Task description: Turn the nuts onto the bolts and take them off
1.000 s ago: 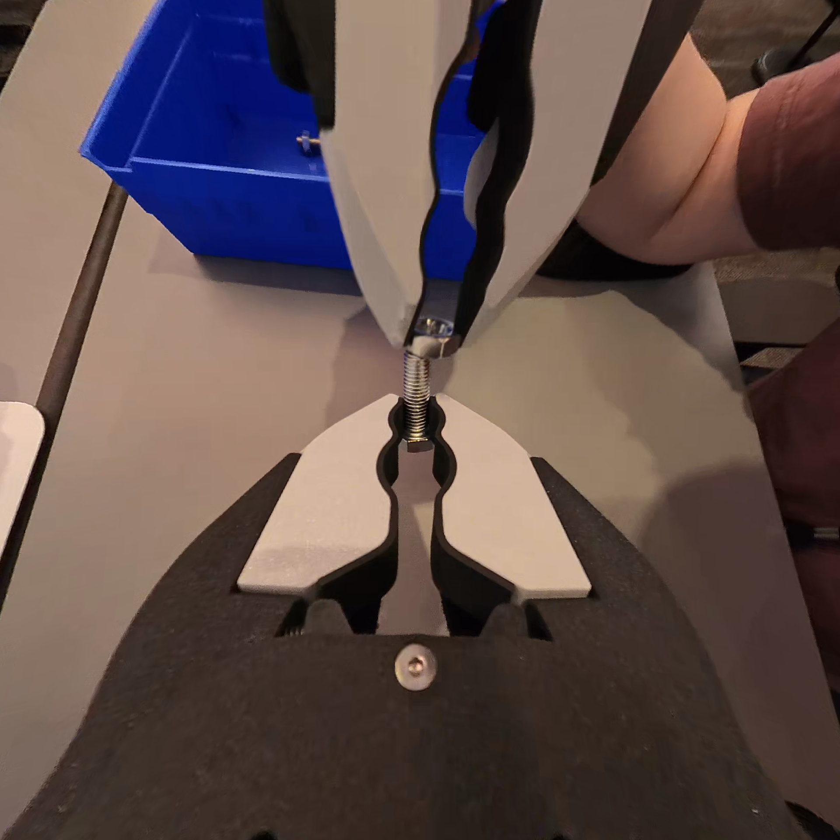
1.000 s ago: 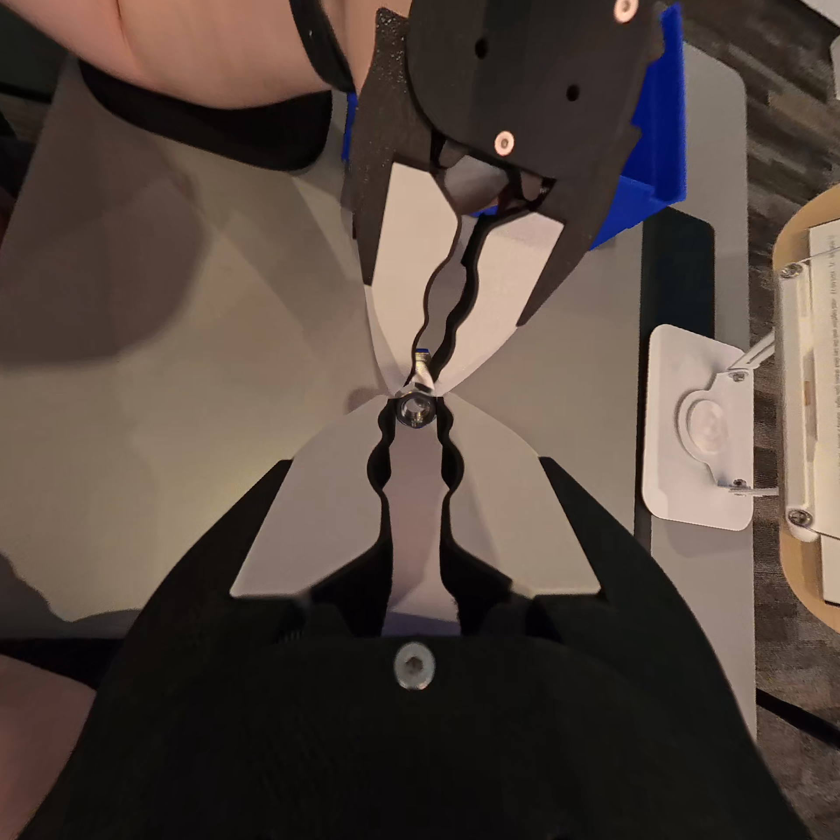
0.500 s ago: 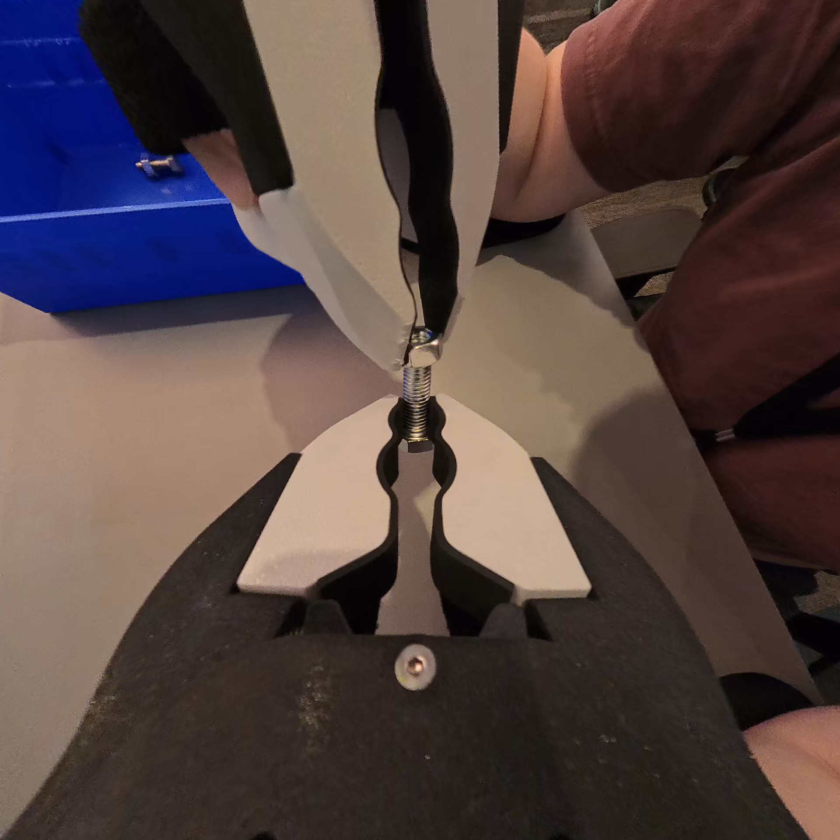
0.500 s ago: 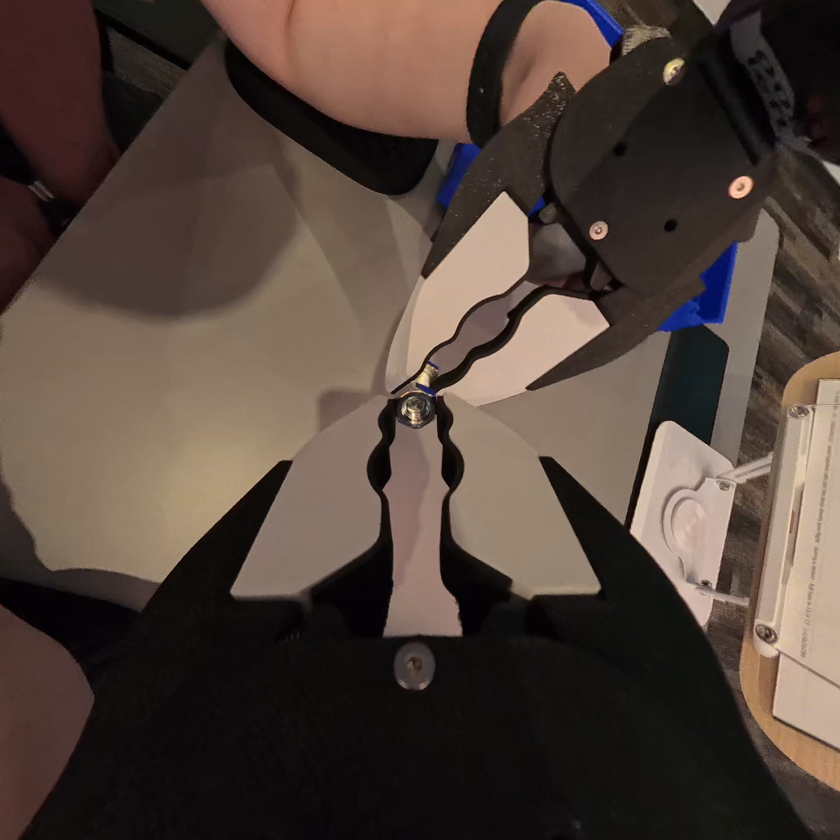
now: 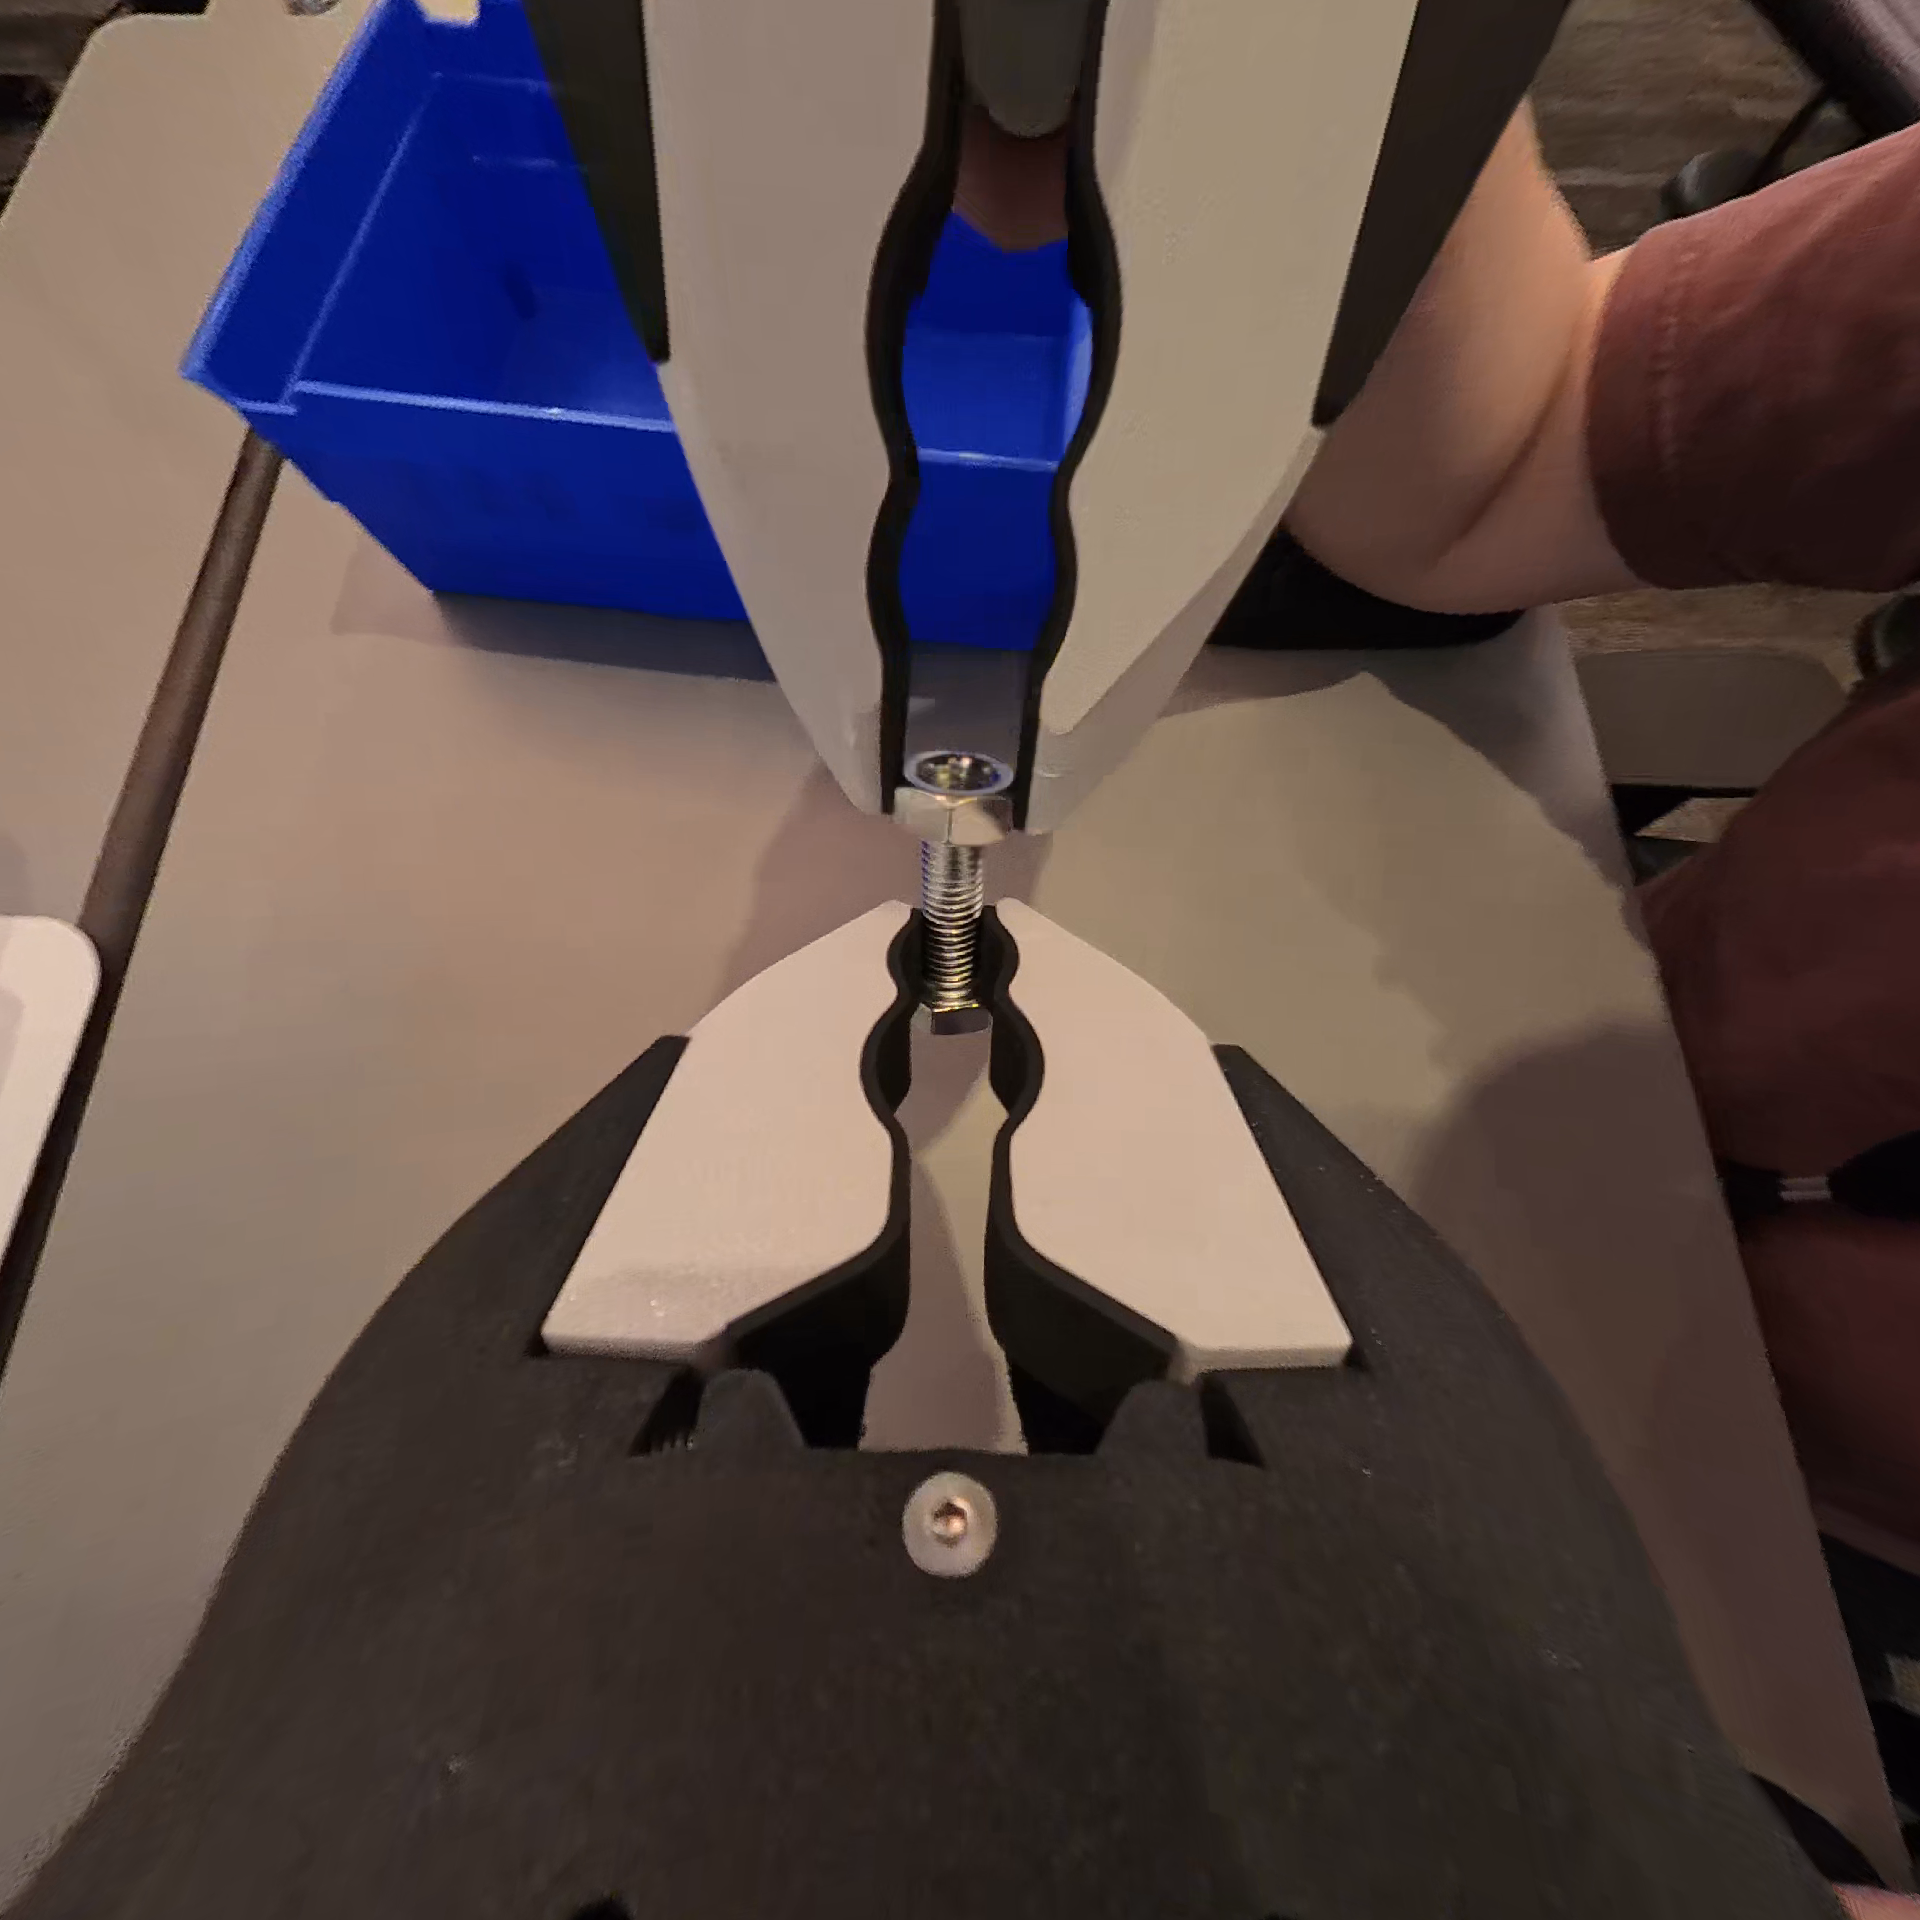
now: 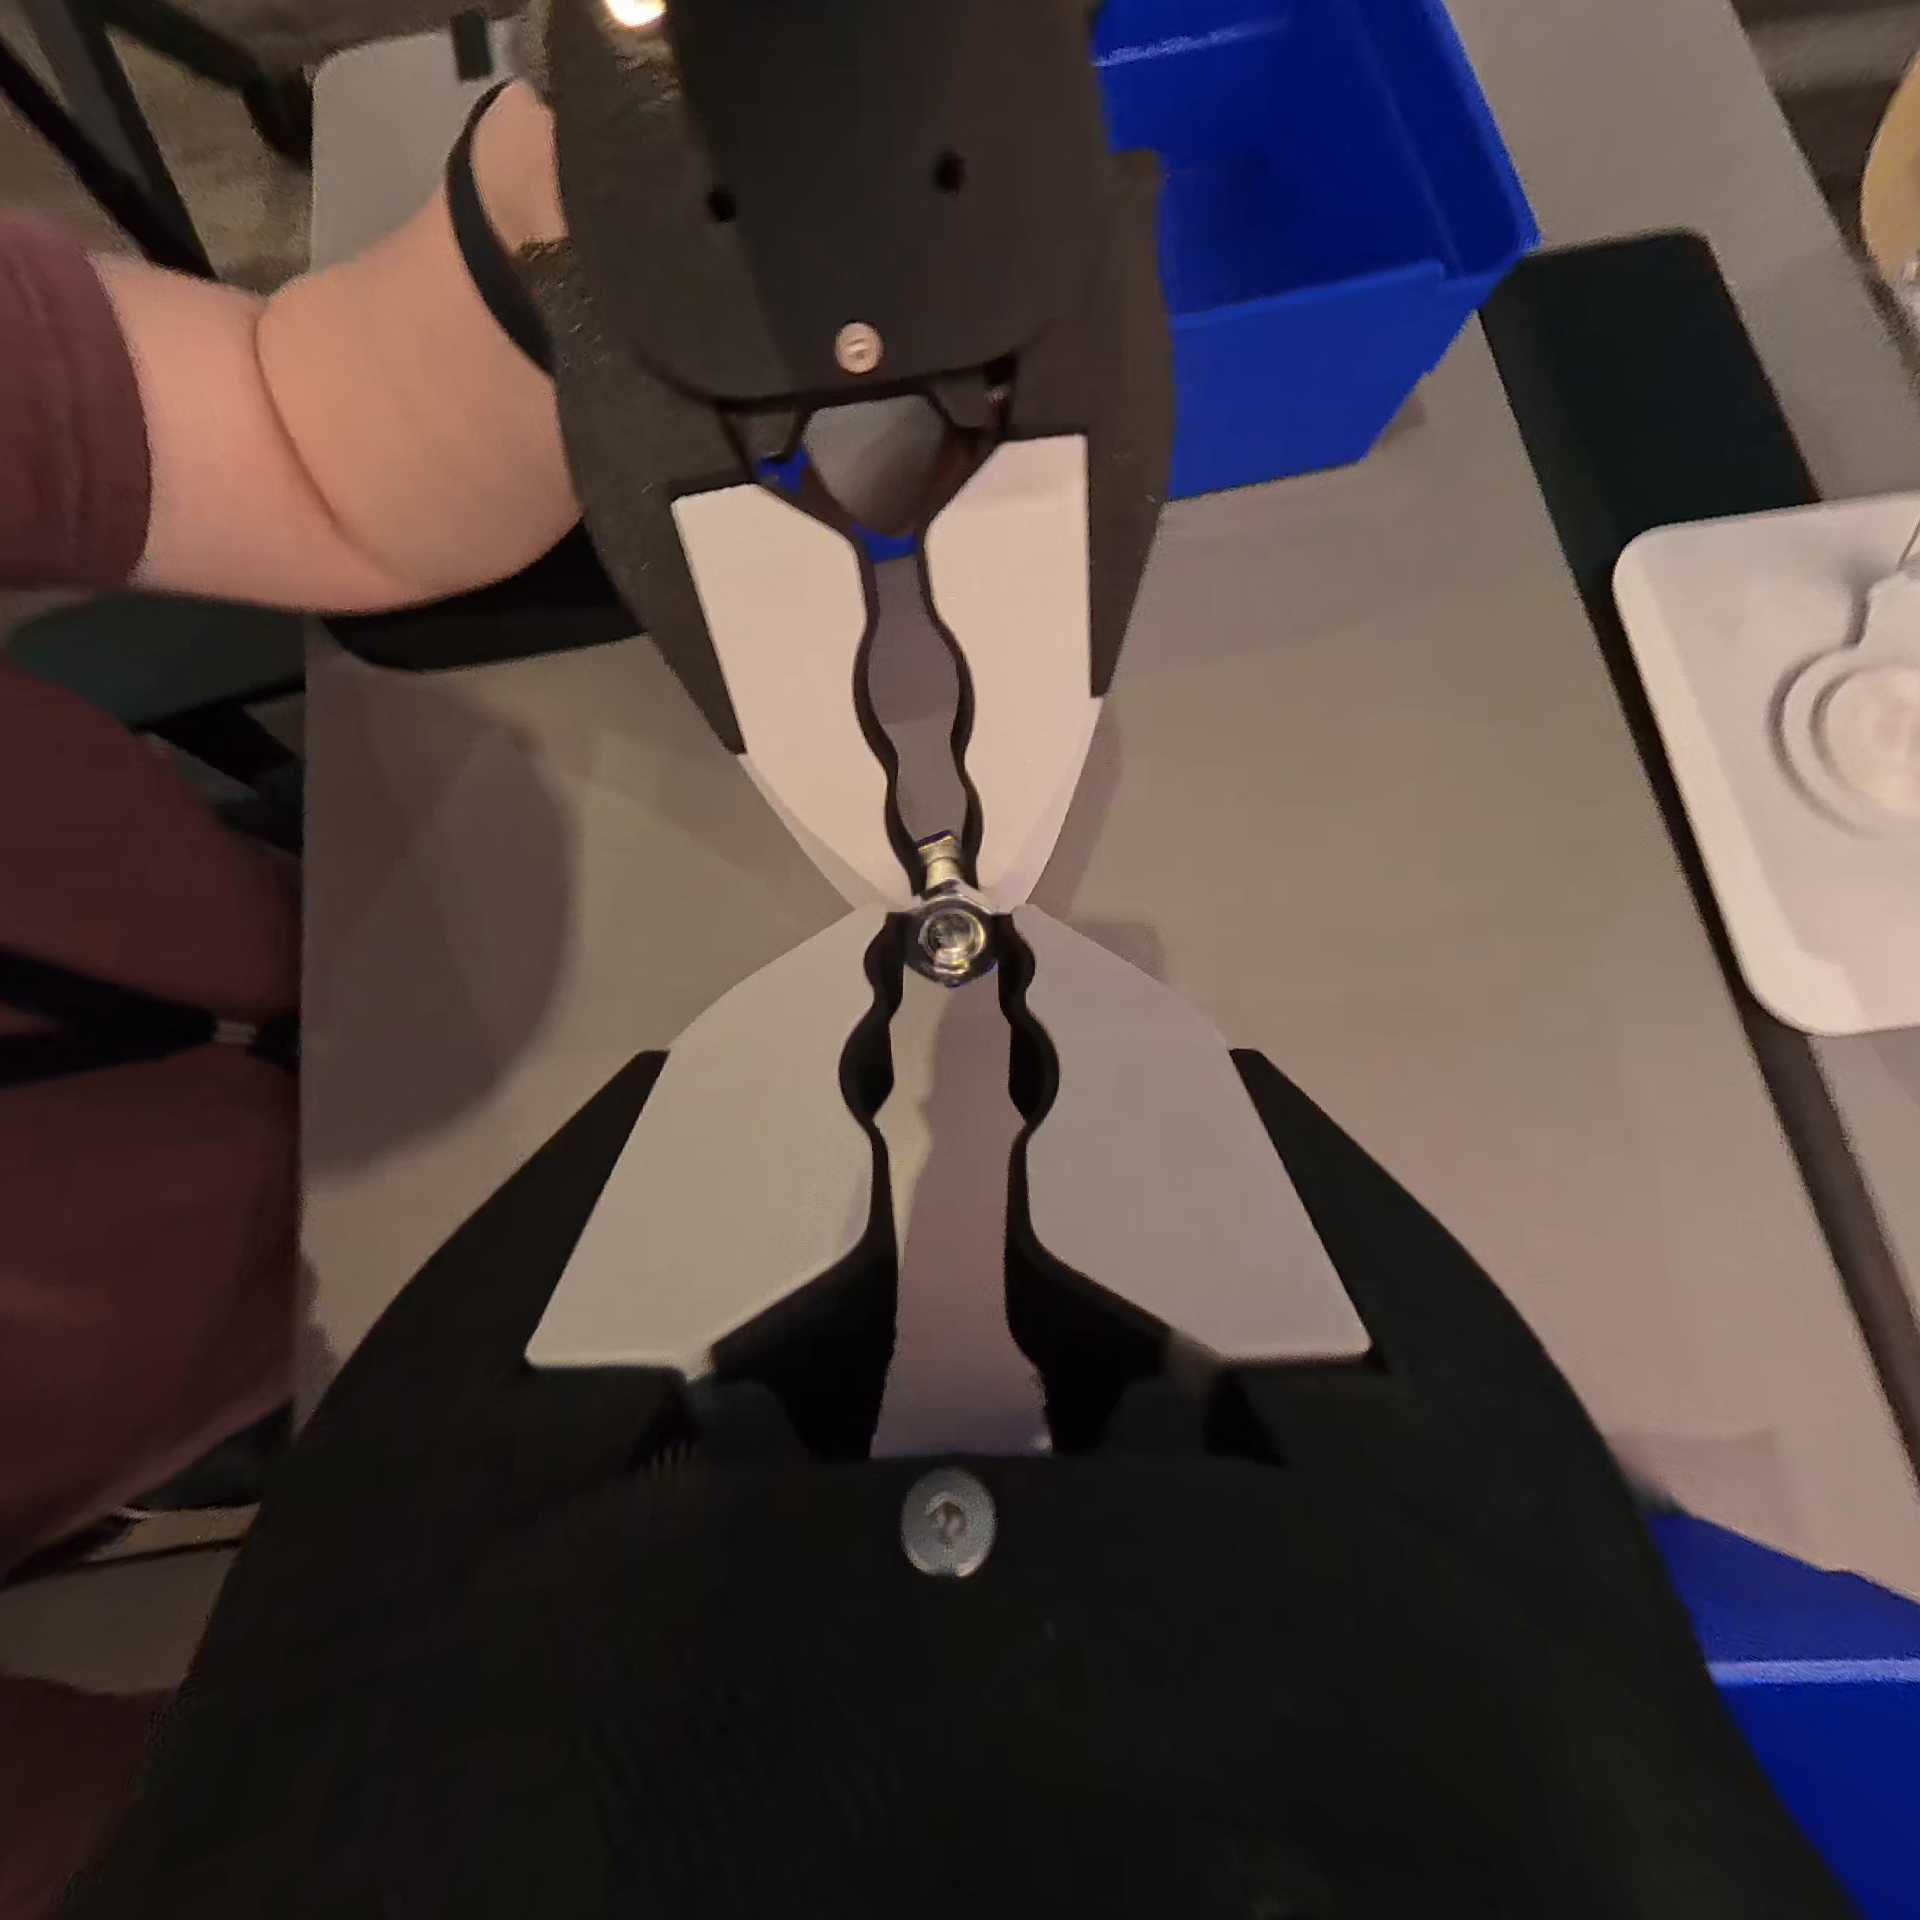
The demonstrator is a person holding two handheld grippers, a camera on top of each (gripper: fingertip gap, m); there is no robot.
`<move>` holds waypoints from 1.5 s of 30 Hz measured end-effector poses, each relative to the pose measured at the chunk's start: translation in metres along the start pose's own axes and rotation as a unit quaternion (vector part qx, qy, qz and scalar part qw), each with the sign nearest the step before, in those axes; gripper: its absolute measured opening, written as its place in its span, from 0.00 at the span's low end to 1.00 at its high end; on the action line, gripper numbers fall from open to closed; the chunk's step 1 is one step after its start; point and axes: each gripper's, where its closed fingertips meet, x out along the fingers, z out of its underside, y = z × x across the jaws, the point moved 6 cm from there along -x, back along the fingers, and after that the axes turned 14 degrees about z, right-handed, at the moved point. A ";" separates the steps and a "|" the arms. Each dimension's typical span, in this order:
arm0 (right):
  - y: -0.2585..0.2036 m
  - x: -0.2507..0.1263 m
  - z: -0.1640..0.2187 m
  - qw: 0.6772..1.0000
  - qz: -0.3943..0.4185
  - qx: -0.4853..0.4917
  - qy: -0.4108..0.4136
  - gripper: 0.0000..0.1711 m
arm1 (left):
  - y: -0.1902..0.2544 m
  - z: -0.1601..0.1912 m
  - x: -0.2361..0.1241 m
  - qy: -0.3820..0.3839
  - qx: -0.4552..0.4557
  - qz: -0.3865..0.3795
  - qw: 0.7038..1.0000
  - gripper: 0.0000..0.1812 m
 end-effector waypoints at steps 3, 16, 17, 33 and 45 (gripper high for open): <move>0.005 0.004 0.001 0.999 -0.008 0.049 -0.007 0.10 | -0.004 0.001 0.000 -0.011 -0.009 -0.025 1.000 0.05; 0.016 -0.013 -0.024 0.990 0.035 0.046 0.128 0.23 | -0.002 -0.010 -0.022 0.047 -0.004 -0.064 0.997 0.05; 0.017 -0.019 -0.029 0.985 0.037 0.038 0.165 0.24 | 0.000 -0.013 -0.026 0.068 -0.002 -0.055 0.996 0.05; -0.018 -0.033 -0.071 0.900 -0.017 -0.005 0.435 0.45 | 0.021 -0.046 -0.070 0.304 0.082 -0.041 0.948 0.05; -0.005 -0.038 -0.067 0.907 0.057 -0.006 0.417 0.44 | 0.014 -0.040 -0.086 0.326 0.047 -0.058 0.942 0.05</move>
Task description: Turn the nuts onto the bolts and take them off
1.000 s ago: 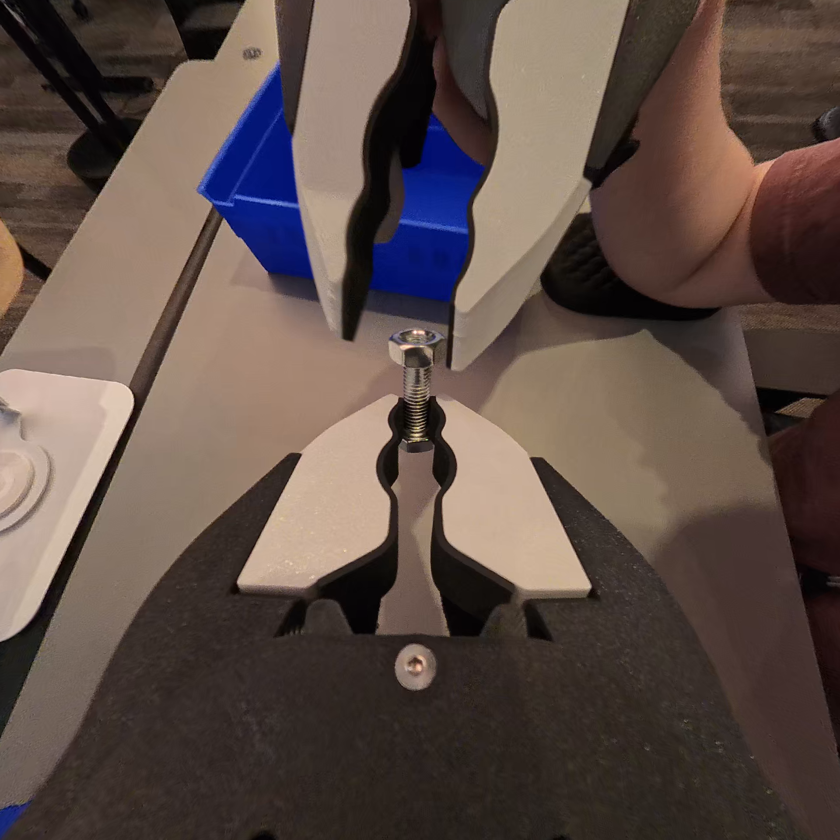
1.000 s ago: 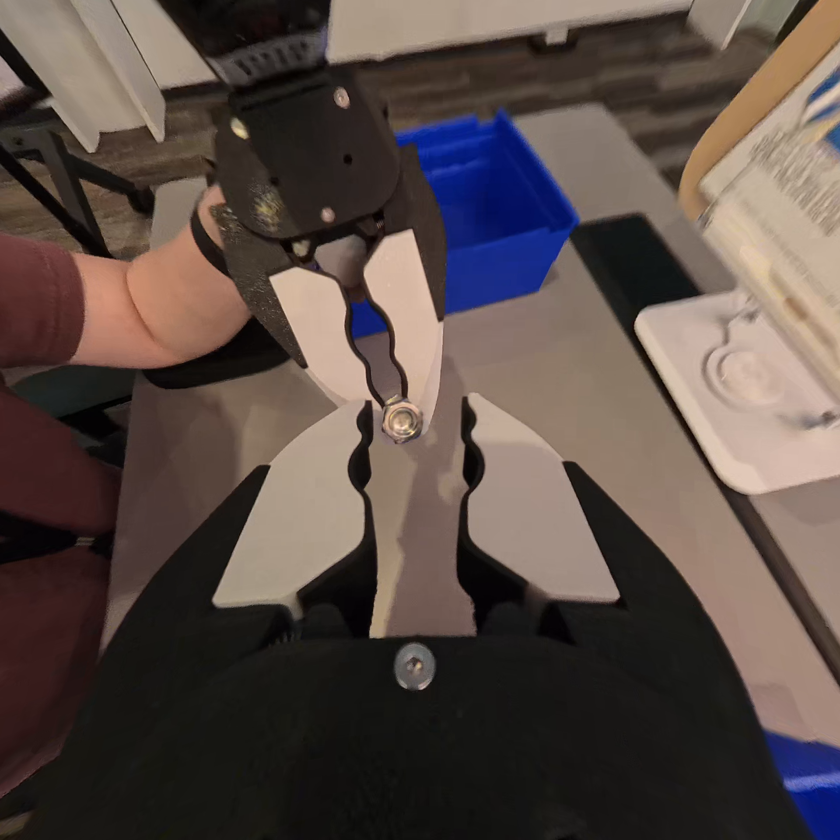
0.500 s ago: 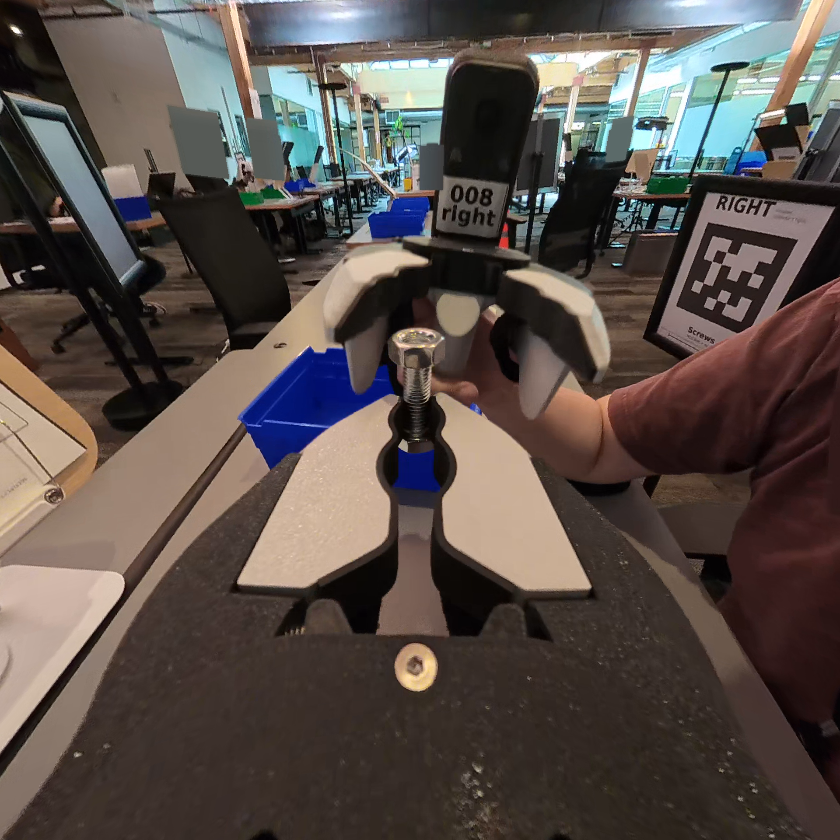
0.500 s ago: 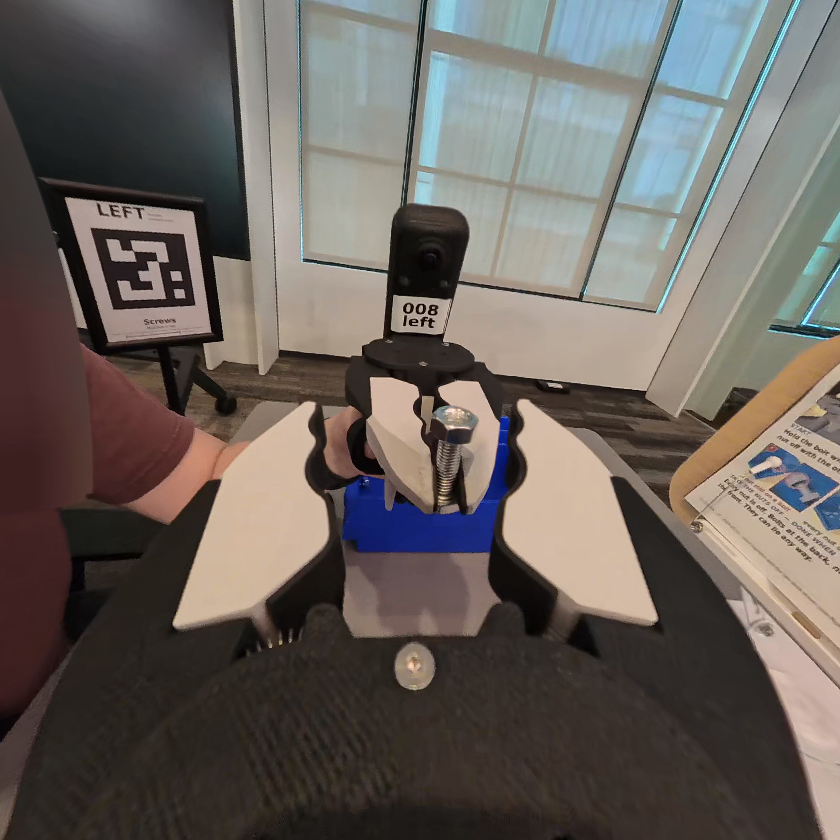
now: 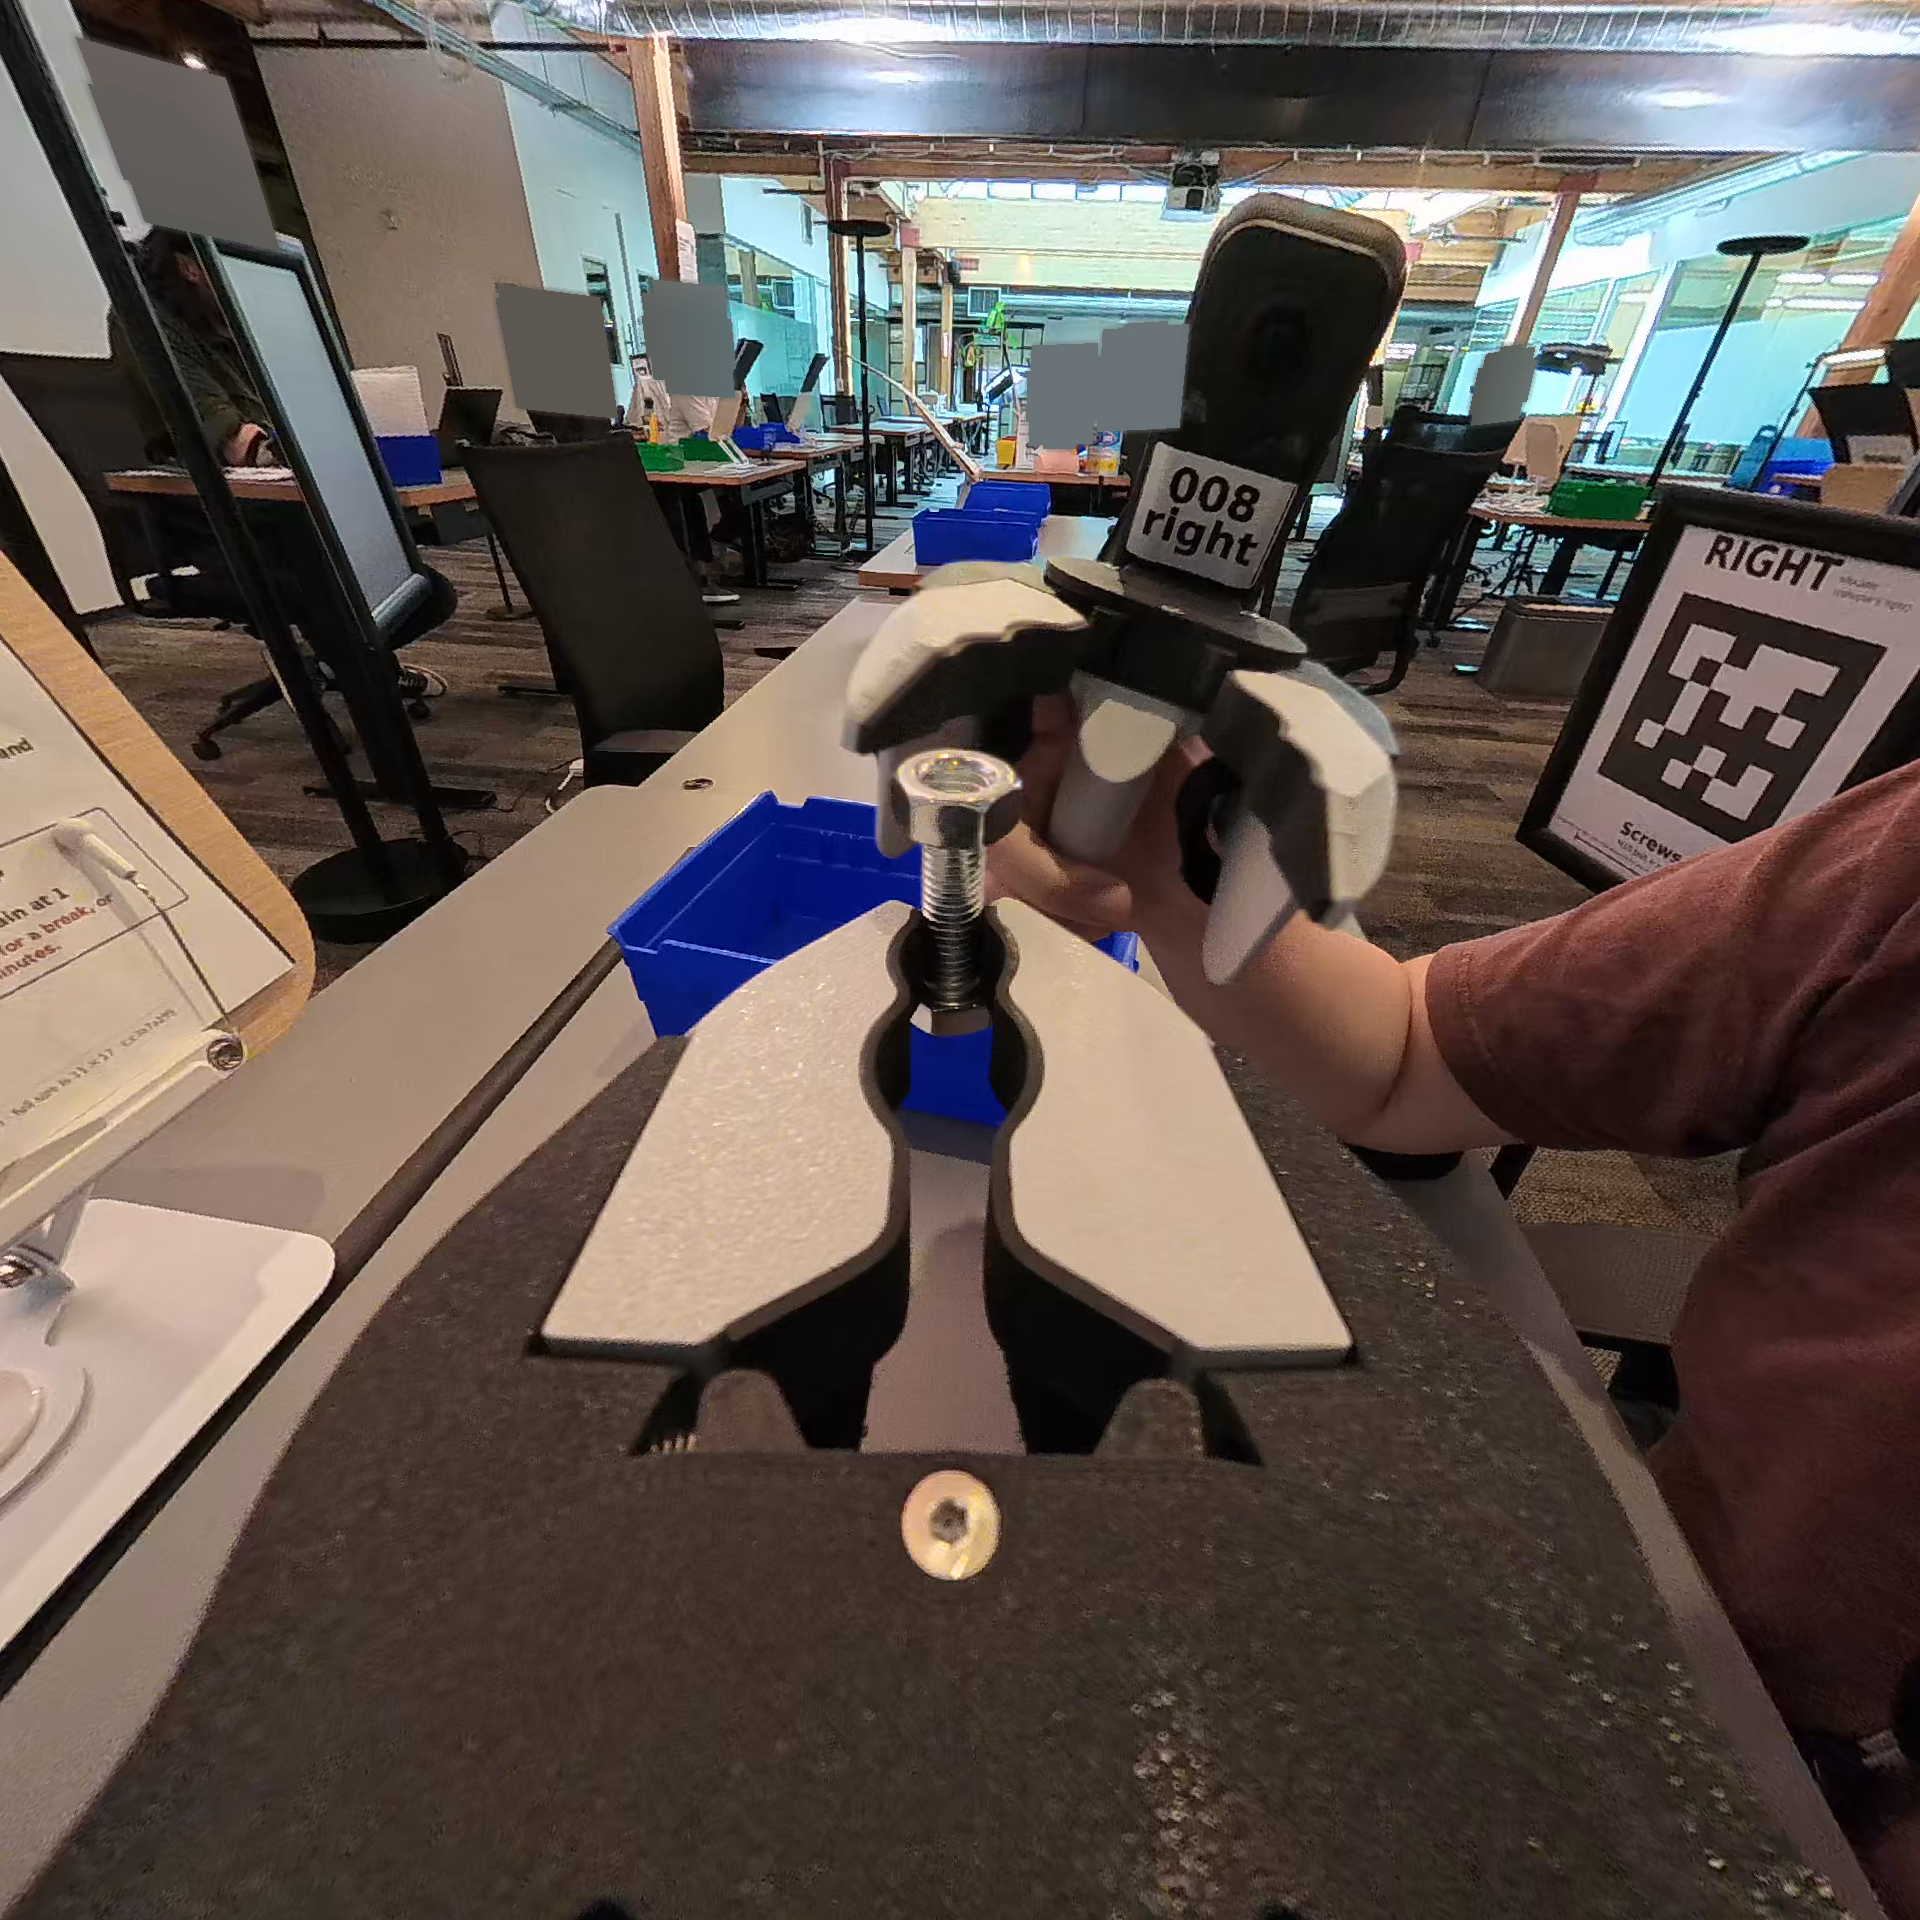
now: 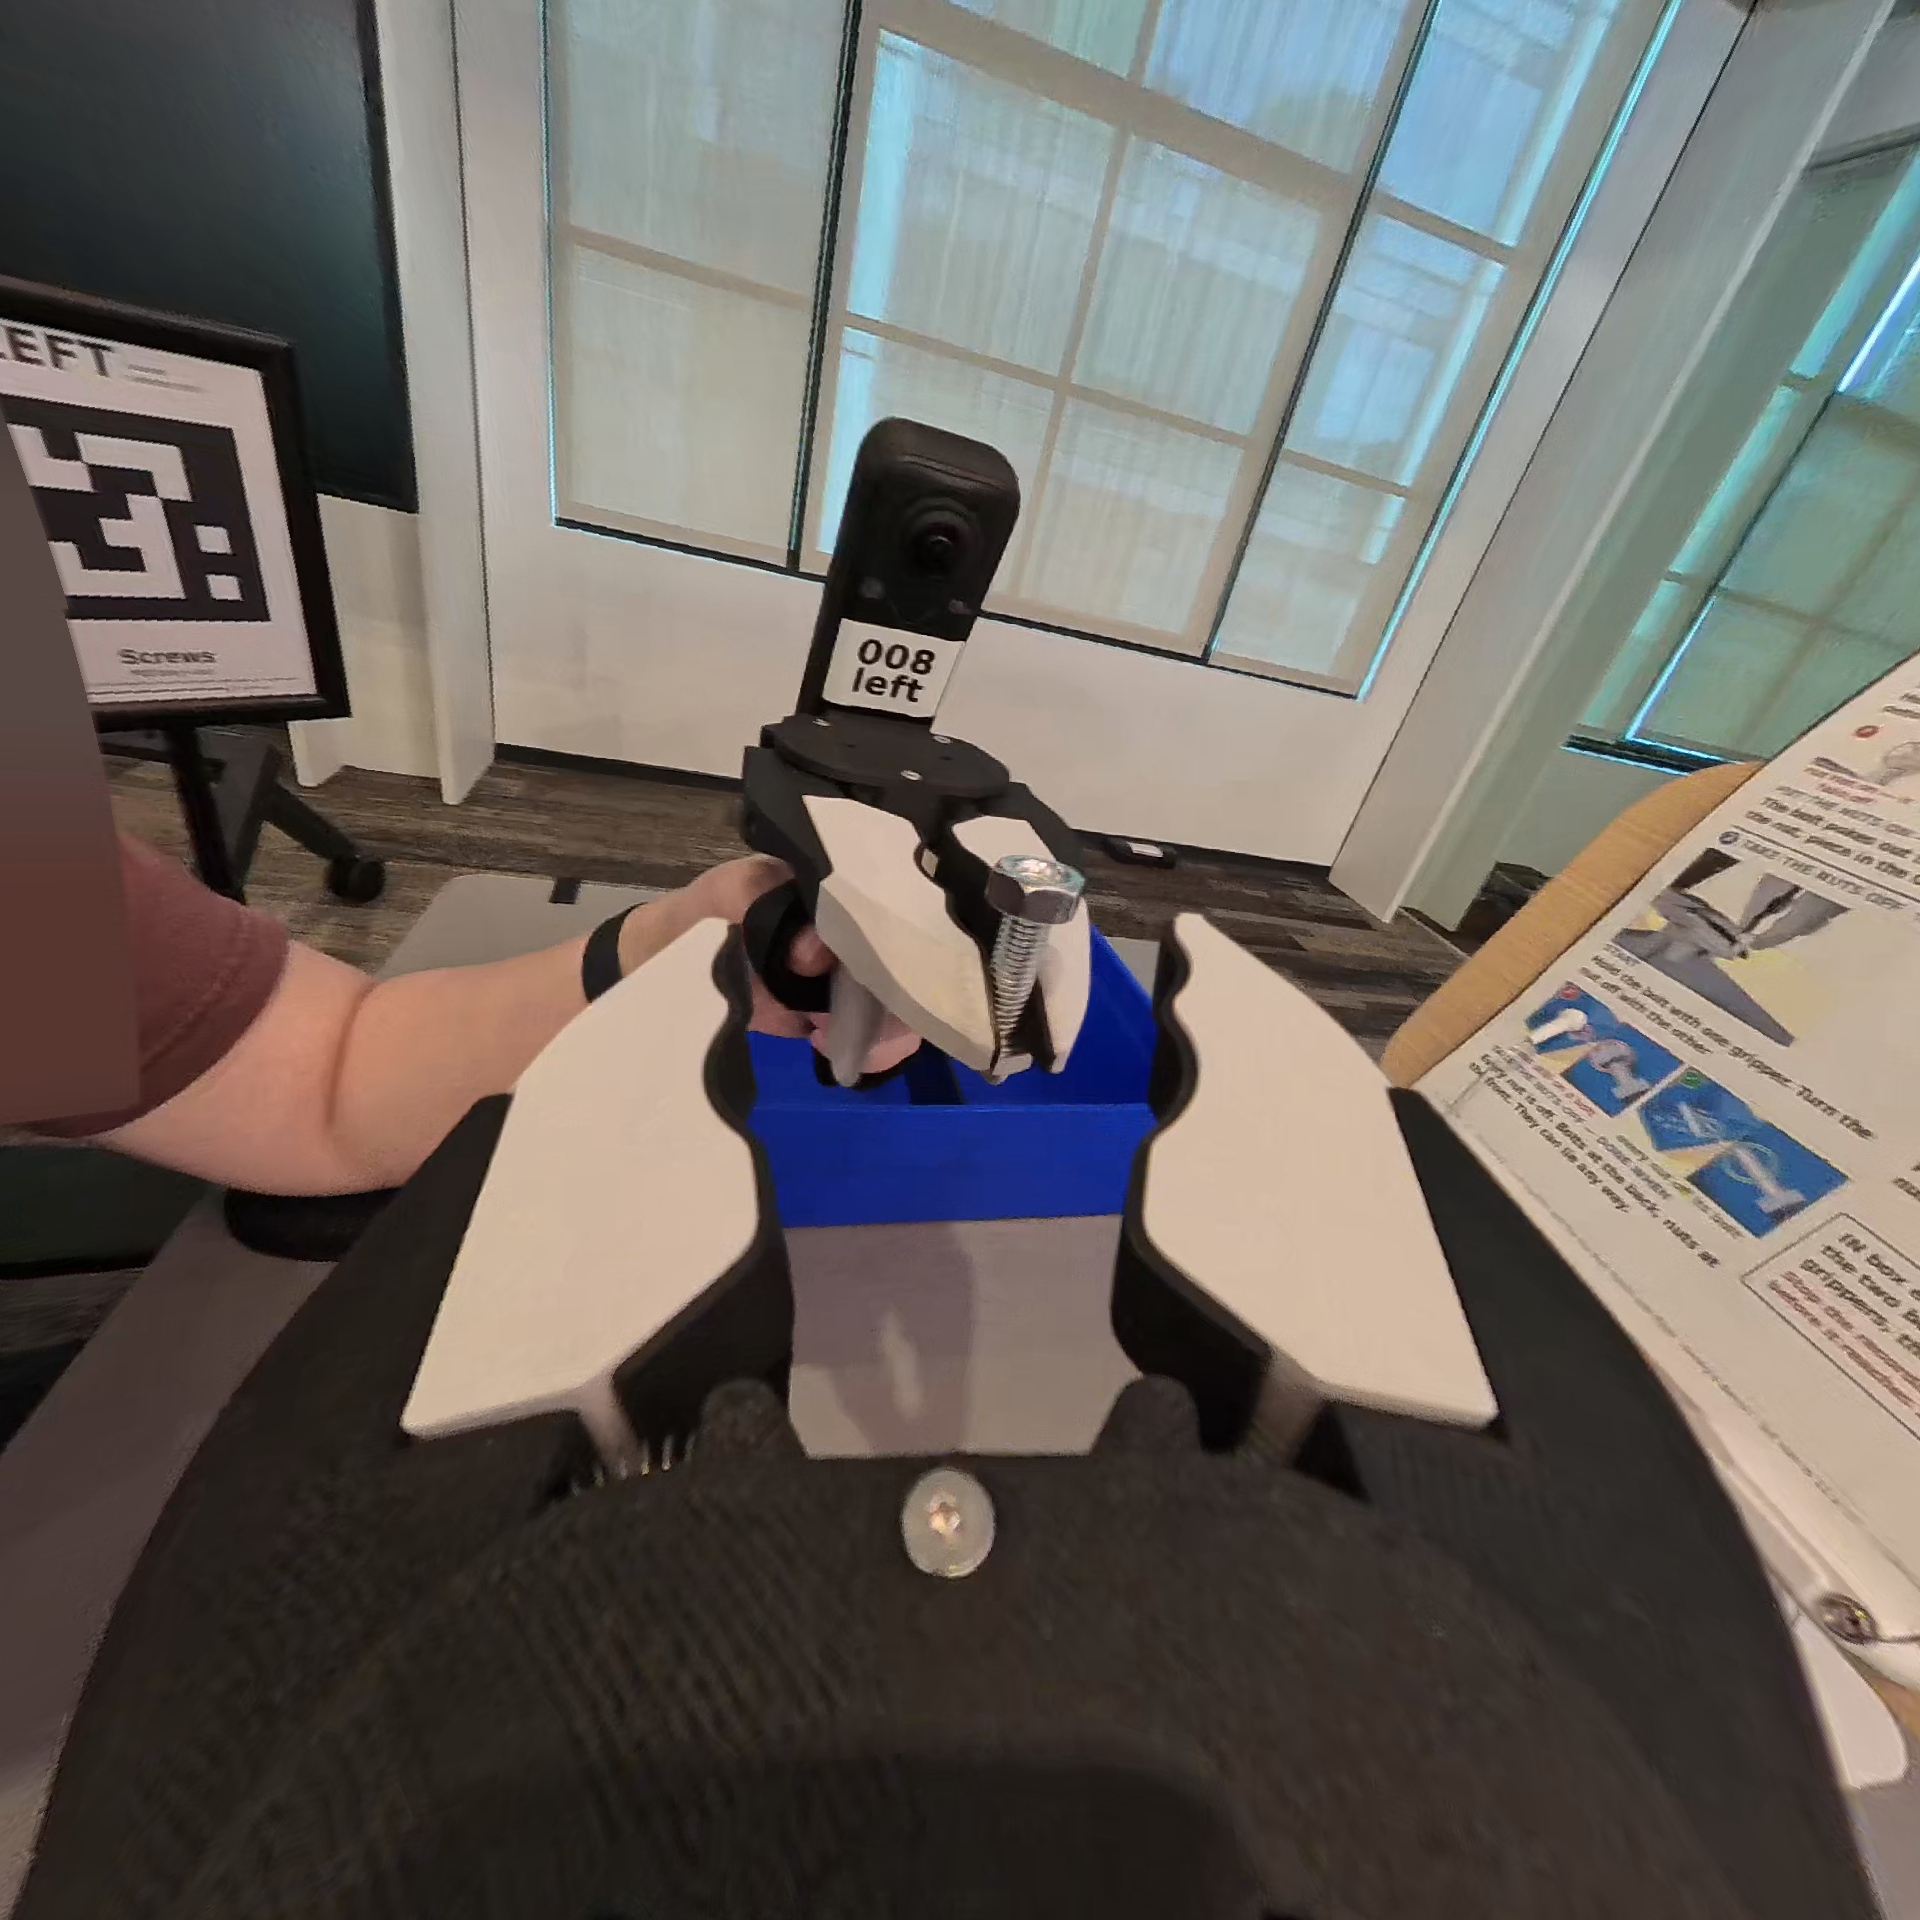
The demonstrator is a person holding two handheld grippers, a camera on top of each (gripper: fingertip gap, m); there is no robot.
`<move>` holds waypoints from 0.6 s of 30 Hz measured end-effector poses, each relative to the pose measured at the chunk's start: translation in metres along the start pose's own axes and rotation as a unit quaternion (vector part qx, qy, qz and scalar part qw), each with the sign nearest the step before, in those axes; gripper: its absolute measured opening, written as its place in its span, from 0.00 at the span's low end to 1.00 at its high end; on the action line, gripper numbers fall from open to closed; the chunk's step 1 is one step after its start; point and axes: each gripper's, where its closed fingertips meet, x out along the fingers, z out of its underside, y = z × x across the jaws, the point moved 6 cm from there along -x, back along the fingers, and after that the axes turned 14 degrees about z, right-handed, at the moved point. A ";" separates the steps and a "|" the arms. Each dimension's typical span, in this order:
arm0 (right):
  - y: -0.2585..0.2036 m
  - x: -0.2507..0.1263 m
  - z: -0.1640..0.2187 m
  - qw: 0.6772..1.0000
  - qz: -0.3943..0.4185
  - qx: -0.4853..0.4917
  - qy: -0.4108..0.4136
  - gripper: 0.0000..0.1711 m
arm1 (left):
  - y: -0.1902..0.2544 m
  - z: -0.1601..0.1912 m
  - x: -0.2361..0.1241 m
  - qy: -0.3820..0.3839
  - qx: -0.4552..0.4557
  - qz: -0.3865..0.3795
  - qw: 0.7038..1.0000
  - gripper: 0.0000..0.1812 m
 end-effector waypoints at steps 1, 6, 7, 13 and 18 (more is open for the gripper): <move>0.001 0.000 0.000 1.000 0.002 -0.004 0.001 0.43 | 0.001 0.000 0.001 -0.002 0.000 0.002 1.000 0.05; 0.000 -0.002 -0.001 1.000 -0.014 0.007 0.011 0.35 | 0.004 0.005 0.010 -0.024 0.002 0.019 1.000 0.05; 0.000 -0.002 0.000 1.000 -0.021 0.014 0.008 0.35 | 0.005 0.005 0.011 -0.027 0.003 0.020 0.999 0.05; -0.004 -0.003 -0.002 0.998 -0.052 0.034 0.019 0.36 | 0.010 0.004 0.013 -0.028 0.006 0.031 0.999 0.05; -0.010 -0.002 -0.001 0.997 -0.067 0.029 0.017 0.36 | 0.012 0.003 0.015 -0.024 0.006 0.037 0.999 0.05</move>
